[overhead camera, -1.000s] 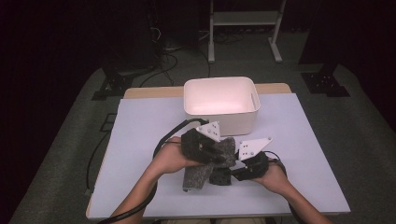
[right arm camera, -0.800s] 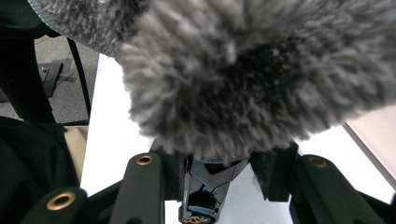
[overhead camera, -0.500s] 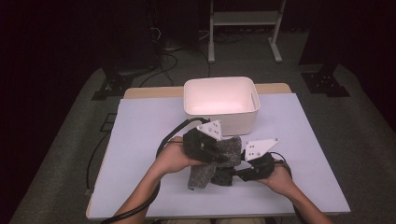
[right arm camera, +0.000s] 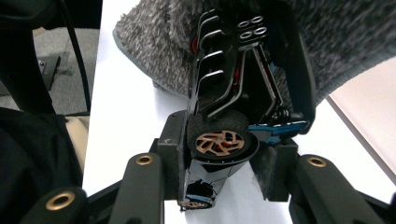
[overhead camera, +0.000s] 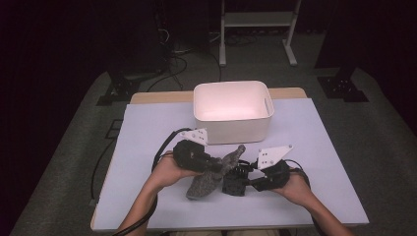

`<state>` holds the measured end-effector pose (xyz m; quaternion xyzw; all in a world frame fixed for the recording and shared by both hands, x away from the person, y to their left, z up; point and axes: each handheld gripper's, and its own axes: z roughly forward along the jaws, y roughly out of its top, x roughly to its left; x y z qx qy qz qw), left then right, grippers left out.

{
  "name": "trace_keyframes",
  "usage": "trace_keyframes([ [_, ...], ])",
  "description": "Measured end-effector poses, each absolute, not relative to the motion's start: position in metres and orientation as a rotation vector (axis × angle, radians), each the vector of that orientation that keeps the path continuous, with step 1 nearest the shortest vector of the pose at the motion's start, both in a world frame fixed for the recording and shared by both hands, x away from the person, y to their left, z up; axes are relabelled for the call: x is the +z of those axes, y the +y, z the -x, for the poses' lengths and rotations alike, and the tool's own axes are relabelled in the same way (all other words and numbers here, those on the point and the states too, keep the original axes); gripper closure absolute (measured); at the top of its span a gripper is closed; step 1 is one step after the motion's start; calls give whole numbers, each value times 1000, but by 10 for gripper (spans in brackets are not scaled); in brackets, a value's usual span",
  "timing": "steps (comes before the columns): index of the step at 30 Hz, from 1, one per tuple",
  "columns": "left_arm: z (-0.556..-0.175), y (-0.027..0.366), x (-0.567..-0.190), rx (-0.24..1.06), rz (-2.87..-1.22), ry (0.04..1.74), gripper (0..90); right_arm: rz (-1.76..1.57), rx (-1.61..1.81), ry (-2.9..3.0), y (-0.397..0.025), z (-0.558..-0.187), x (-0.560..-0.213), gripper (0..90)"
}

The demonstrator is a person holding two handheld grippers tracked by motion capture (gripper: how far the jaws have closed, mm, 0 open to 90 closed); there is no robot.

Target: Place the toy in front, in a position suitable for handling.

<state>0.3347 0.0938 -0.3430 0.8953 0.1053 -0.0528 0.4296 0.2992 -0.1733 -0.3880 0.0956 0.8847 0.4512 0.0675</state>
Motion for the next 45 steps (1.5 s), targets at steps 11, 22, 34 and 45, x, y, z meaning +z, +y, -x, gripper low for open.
trace_keyframes([
  [11,-332,86,-360,-196,-2261,242,809,-331,1332,2731,-174,-308,-385,538],
  [22,-336,85,-364,-194,-2279,264,809,-254,1306,2757,-174,-304,-381,556],
  [34,-331,63,-381,-255,-2312,228,809,-199,1129,2803,-163,-300,-378,567],
  [45,-333,82,-370,-213,-2285,257,810,-177,1147,2806,-148,-304,-374,571],
])
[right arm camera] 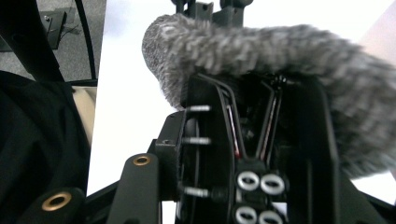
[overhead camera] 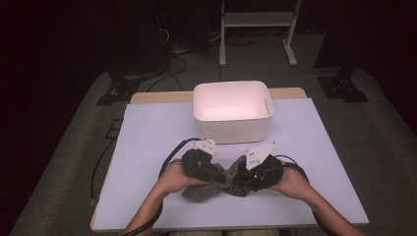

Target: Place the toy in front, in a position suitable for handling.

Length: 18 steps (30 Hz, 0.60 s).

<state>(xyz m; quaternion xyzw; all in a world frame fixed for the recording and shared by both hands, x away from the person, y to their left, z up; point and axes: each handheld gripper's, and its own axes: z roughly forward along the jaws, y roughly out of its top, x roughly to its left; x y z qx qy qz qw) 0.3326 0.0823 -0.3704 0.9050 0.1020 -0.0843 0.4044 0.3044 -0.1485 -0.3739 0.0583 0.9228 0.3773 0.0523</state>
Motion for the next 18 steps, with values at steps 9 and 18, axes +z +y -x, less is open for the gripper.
trace_keyframes([
  [9,-334,133,-352,-112,-2278,350,809,-114,1169,2795,-104,-323,-373,571],
  [18,-340,150,-350,-92,-2284,401,810,-65,1278,2789,-71,-338,-380,570],
])
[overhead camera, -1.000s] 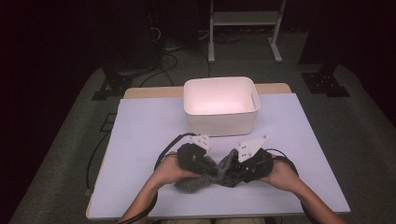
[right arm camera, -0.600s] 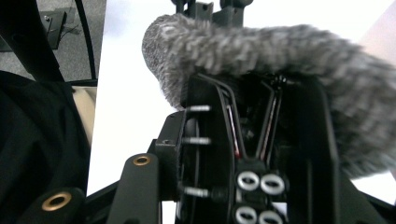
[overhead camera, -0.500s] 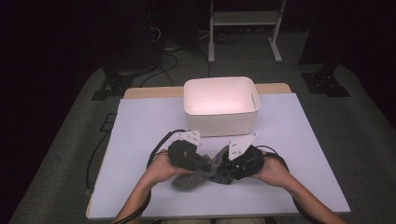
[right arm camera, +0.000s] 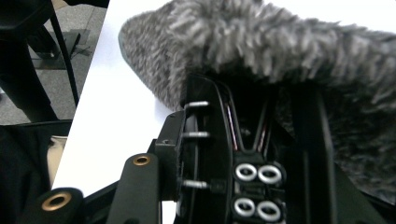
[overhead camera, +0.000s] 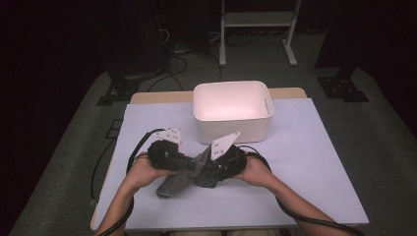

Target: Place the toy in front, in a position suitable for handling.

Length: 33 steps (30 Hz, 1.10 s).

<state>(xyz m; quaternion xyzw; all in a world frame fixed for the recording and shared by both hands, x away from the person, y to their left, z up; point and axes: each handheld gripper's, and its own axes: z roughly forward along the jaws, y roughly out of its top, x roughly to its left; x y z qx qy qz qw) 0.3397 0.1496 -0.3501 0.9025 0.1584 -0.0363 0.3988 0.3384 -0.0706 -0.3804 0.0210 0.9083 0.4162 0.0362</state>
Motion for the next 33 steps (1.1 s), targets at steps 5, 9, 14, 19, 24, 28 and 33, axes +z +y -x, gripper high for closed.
trace_keyframes([
  [5,-342,122,-360,-132,-2265,361,810,-95,1238,2811,-92,-337,-384,566],
  [9,-342,100,-365,-135,-2299,326,812,-156,1268,2803,-114,-335,-392,561],
  [14,-343,93,-368,-135,-2324,331,813,-204,1378,2761,-132,-333,-403,552],
  [19,-343,92,-374,-142,-2322,338,813,-244,1446,2731,-143,-331,-411,543],
  [24,-343,88,-379,-172,-2310,328,814,-282,1452,2723,-152,-327,-418,529],
  [28,-340,82,-379,-167,-2340,312,814,-312,1399,2753,-158,-324,-425,542],
  [33,-339,75,-379,-168,-2361,300,814,-309,1323,2766,-164,-318,-434,548],
])
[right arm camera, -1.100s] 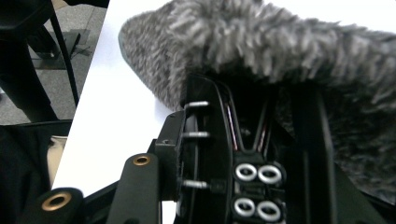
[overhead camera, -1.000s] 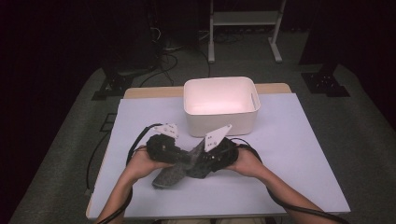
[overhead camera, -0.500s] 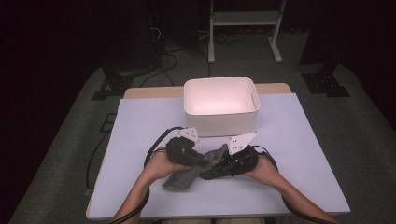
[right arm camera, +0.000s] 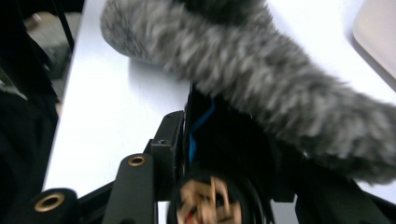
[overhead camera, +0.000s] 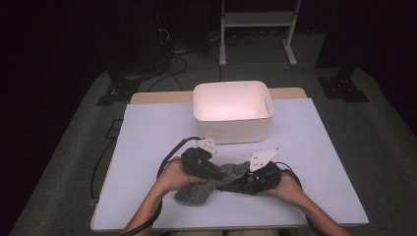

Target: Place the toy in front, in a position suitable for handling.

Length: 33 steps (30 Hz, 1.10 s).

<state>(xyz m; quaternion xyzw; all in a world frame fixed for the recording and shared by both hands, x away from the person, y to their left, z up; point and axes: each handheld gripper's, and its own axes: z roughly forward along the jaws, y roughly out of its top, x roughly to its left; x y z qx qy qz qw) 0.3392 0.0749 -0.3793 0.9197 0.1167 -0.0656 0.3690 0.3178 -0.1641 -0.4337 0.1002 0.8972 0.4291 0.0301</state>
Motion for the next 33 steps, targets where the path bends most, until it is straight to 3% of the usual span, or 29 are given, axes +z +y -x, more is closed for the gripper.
trace_keyframes([
  [11,-339,75,-374,-130,-2398,283,814,-292,1139,2853,-156,-318,-436,541],
  [25,-352,115,-362,-62,-2371,400,814,-173,1116,2812,-149,-341,-432,553],
  [27,-352,116,-363,-70,-2371,401,814,-199,1133,2837,-149,-339,-435,531],
  [30,-351,113,-367,-96,-2375,385,814,-267,1218,2863,-152,-333,-434,423],
  [33,-347,104,-370,-106,-2394,360,814,-312,1233,2851,-151,-325,-432,407],
])
